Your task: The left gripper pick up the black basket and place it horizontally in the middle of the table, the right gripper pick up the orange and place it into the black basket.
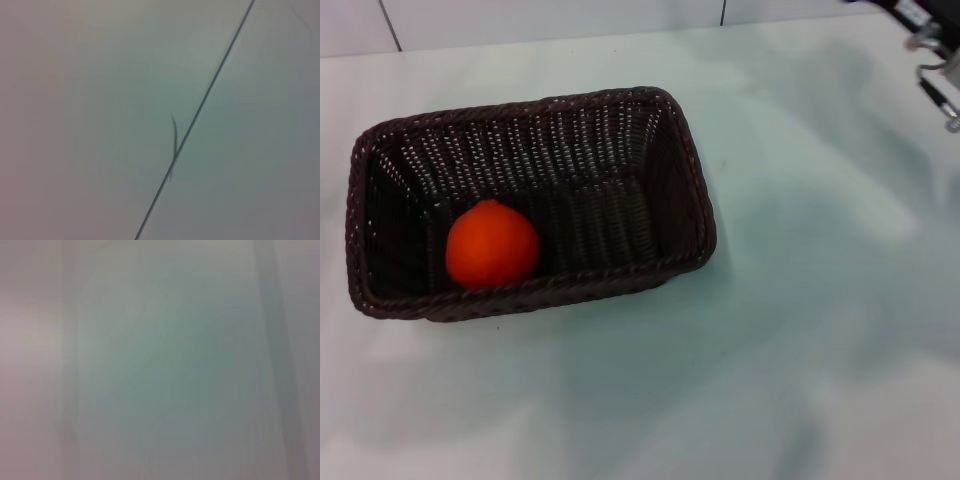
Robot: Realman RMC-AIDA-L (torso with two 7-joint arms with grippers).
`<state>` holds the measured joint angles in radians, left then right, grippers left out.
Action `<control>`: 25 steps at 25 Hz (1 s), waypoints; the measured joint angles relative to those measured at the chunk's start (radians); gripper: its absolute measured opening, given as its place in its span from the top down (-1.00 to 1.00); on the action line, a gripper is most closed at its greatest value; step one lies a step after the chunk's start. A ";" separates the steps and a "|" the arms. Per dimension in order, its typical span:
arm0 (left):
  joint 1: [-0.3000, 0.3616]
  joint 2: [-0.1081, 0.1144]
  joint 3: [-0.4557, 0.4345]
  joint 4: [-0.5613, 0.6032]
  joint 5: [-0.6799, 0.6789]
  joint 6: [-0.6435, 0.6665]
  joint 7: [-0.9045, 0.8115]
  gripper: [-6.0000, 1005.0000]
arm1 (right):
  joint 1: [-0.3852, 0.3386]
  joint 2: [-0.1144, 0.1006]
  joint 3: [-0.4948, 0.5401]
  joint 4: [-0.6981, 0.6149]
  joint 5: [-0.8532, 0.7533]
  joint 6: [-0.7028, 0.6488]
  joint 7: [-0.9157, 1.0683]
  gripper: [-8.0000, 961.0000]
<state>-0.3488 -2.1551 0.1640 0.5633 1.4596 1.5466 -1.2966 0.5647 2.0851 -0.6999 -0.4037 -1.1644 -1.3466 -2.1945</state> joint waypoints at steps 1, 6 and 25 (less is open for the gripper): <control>0.000 -0.001 0.000 -0.005 -0.001 0.000 0.011 -0.40 | -0.006 0.000 0.013 0.040 0.059 -0.002 -0.074 -0.66; 0.001 -0.004 0.000 -0.057 -0.037 0.015 0.115 -0.40 | -0.028 0.002 0.039 0.166 0.293 -0.026 -0.283 -0.66; -0.002 -0.014 -0.003 -0.279 -0.185 0.096 0.696 -0.40 | -0.027 0.003 0.070 0.185 0.382 0.014 -0.331 -0.66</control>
